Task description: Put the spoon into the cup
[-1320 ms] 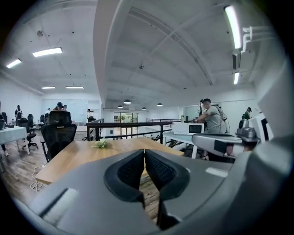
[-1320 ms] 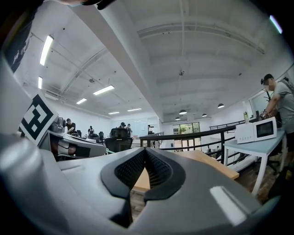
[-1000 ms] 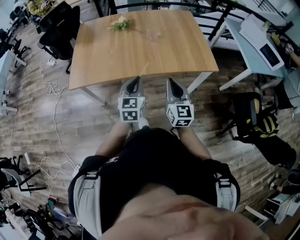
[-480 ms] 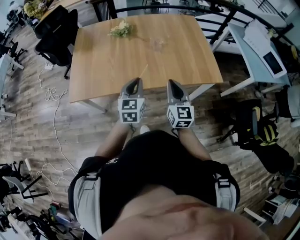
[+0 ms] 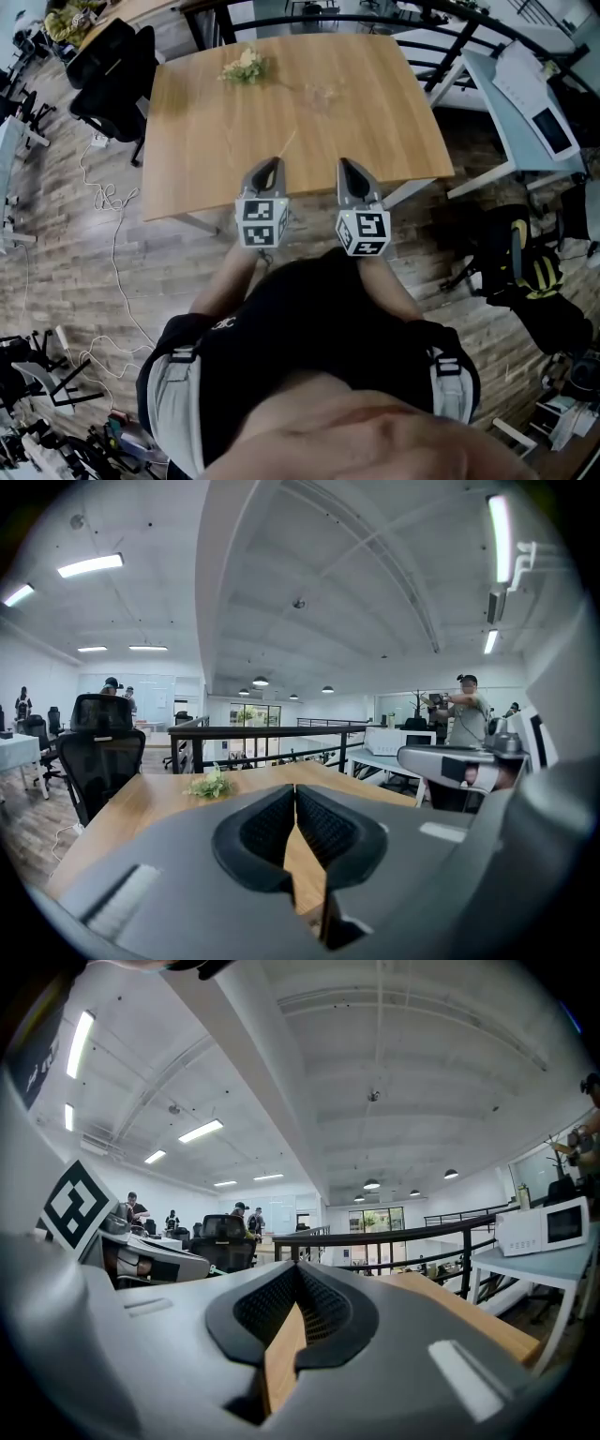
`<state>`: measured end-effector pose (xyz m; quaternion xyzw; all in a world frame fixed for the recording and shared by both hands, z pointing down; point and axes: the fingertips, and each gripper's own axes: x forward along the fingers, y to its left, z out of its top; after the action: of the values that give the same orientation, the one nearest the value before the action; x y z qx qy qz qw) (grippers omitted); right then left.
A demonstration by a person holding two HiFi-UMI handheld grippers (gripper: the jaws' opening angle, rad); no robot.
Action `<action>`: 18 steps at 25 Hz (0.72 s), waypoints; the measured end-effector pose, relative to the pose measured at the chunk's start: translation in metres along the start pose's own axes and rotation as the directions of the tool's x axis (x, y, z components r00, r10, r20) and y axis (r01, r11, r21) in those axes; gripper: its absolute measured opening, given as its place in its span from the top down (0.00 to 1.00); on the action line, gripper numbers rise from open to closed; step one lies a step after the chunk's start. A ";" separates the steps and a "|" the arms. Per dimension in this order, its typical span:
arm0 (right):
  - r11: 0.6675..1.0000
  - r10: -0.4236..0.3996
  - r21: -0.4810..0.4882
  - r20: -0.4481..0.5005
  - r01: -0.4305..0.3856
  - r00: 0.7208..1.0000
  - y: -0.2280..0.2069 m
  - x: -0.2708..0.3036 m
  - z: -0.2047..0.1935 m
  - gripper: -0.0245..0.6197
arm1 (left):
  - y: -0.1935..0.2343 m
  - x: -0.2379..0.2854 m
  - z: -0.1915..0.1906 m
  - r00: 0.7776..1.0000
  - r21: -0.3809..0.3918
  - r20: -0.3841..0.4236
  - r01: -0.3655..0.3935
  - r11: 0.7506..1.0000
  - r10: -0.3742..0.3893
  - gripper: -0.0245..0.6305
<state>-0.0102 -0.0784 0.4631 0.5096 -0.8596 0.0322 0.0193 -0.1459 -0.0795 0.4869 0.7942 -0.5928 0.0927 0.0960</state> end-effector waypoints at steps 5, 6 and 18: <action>1.000 -0.006 0.012 -0.005 0.006 1.000 -0.009 0.010 -0.003 0.96 | 0.002 0.014 0.001 1.000 0.006 -0.007 -0.002 1.000 0.002 0.94; 1.000 -0.004 0.014 -0.006 0.004 1.000 -0.012 0.013 -0.004 0.96 | 0.002 0.018 0.001 1.000 0.007 -0.008 -0.003 1.000 0.003 0.94; 0.999 0.047 0.020 -0.003 -0.047 0.999 -0.042 0.075 0.004 0.96 | 0.018 0.075 0.018 0.999 0.007 -0.020 -0.032 0.999 0.032 0.94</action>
<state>-0.0094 -0.1639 0.4657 0.4895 -0.8709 0.0421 0.0150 -0.1414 -0.1587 0.4897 0.7842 -0.6039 0.1040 0.0977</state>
